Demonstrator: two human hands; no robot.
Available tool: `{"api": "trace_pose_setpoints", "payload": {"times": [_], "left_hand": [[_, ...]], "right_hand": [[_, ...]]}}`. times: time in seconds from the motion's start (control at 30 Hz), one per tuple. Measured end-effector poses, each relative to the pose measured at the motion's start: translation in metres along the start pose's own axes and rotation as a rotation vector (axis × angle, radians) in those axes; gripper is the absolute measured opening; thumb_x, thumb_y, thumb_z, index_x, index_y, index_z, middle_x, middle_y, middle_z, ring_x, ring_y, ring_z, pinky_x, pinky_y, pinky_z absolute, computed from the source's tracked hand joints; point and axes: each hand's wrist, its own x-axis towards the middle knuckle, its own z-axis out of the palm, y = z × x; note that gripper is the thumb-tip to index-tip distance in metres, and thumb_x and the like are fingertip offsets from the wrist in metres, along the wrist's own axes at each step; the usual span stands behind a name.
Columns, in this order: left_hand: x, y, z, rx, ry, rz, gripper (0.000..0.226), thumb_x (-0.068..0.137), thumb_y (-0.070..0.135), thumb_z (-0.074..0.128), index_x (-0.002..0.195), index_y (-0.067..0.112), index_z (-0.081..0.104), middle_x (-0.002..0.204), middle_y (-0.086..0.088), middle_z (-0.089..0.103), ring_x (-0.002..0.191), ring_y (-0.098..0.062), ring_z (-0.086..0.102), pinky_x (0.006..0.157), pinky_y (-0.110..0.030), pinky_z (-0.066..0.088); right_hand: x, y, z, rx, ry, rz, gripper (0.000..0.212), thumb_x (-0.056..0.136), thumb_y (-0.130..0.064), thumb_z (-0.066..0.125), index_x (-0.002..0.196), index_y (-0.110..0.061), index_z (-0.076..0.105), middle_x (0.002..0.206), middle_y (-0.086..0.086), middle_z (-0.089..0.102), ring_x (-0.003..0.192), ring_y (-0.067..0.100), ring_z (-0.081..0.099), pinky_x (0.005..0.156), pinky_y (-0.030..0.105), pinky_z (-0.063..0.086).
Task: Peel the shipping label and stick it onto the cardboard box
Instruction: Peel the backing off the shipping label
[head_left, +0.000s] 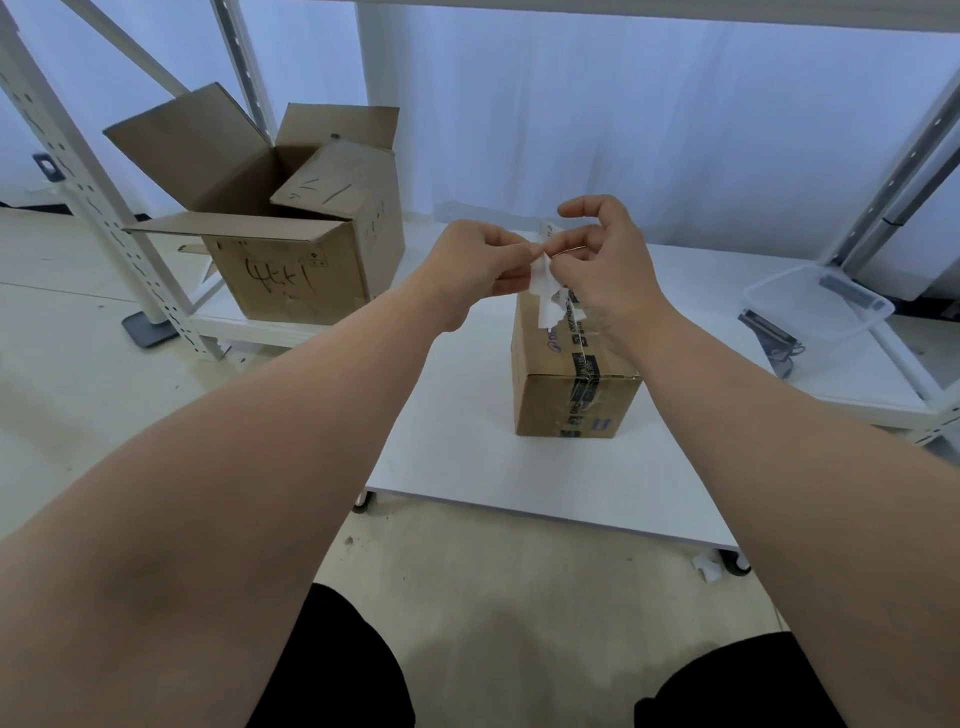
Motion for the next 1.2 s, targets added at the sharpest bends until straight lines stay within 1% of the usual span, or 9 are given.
{"api": "trace_pose_setpoints", "payload": {"times": [0.23,0.4,0.47,0.6,0.77,0.87,0.97,1.03,1.2], "left_hand": [[0.0029,-0.0020,0.0012,0.034,0.001,-0.030,0.009,0.087,0.008,0.065,0.084,0.000,0.068,0.082,-0.010,0.067,0.075,-0.015,0.067,0.071,-0.019,0.058],[0.0022,-0.0036,0.0032,0.084,0.010,0.020,0.006,0.084,0.003,0.064,0.078,0.003,0.063,0.076,-0.008,0.062,0.077,-0.018,0.063,0.081,-0.026,0.058],[-0.0004,-0.0021,0.0024,0.167,0.024,0.053,0.001,0.084,0.006,0.064,0.083,0.005,0.064,0.080,-0.008,0.064,0.076,-0.015,0.062,0.075,-0.019,0.056],[-0.0040,-0.0001,0.0019,0.305,0.016,0.123,0.009,0.086,0.018,0.067,0.078,0.018,0.064,0.073,0.006,0.062,0.070,-0.007,0.055,0.062,-0.009,0.046],[-0.0036,-0.0004,0.0025,0.307,-0.002,0.163,0.010,0.086,0.011,0.066,0.077,0.016,0.063,0.083,-0.005,0.065,0.080,-0.015,0.058,0.081,-0.030,0.053],[-0.0038,0.0008,0.0028,0.266,-0.001,0.166,0.010,0.085,0.005,0.065,0.078,0.012,0.061,0.088,-0.011,0.065,0.082,-0.020,0.061,0.082,-0.034,0.055],[-0.0033,0.0009,0.0030,0.250,-0.012,0.168,0.014,0.084,0.002,0.064,0.078,0.014,0.059,0.084,-0.009,0.064,0.081,-0.022,0.062,0.081,-0.032,0.055],[-0.0024,0.0001,0.0018,0.234,-0.015,0.186,0.018,0.083,0.001,0.063,0.081,0.016,0.054,0.082,-0.007,0.063,0.077,-0.022,0.061,0.076,-0.030,0.054],[-0.0045,0.0011,-0.0007,0.240,-0.029,0.210,0.026,0.084,0.003,0.064,0.098,0.011,0.044,0.080,-0.003,0.066,0.067,-0.010,0.057,0.059,-0.010,0.046]], "right_hand": [[0.0015,0.0010,0.0000,-0.044,0.009,0.006,0.037,0.082,0.005,0.052,0.113,-0.015,0.052,0.087,0.001,0.062,0.069,0.008,0.052,0.056,0.013,0.042],[0.0025,0.0035,0.0022,-0.074,0.027,0.044,0.018,0.084,-0.017,0.067,0.101,-0.012,0.065,0.083,-0.002,0.060,0.073,0.008,0.057,0.061,0.014,0.049],[0.0027,0.0055,0.0017,-0.079,0.030,0.054,0.012,0.084,-0.021,0.068,0.091,-0.011,0.070,0.081,-0.002,0.065,0.074,0.010,0.060,0.066,0.021,0.050],[0.0046,0.0063,-0.0013,-0.072,0.040,0.078,0.012,0.084,-0.026,0.068,0.074,-0.019,0.069,0.075,-0.004,0.067,0.070,0.009,0.061,0.062,0.021,0.046],[0.0063,0.0090,-0.0036,-0.039,0.039,0.099,0.012,0.083,-0.018,0.066,0.072,-0.018,0.070,0.076,0.002,0.069,0.070,0.014,0.064,0.063,0.025,0.049],[0.0057,0.0086,-0.0042,-0.006,0.027,0.109,0.011,0.082,-0.009,0.065,0.073,-0.014,0.069,0.080,0.014,0.069,0.071,0.022,0.063,0.063,0.028,0.050],[0.0047,0.0071,-0.0037,0.014,0.028,0.115,0.008,0.082,-0.005,0.064,0.077,-0.008,0.069,0.078,0.016,0.067,0.066,0.021,0.061,0.058,0.024,0.050],[0.0040,0.0071,-0.0039,0.037,0.024,0.120,0.005,0.083,-0.006,0.065,0.080,-0.007,0.069,0.077,0.015,0.068,0.066,0.020,0.064,0.063,0.025,0.055],[0.0031,0.0075,-0.0039,0.028,0.028,0.117,0.003,0.082,-0.008,0.067,0.080,-0.007,0.068,0.076,0.014,0.068,0.066,0.021,0.063,0.067,0.029,0.055]]}}
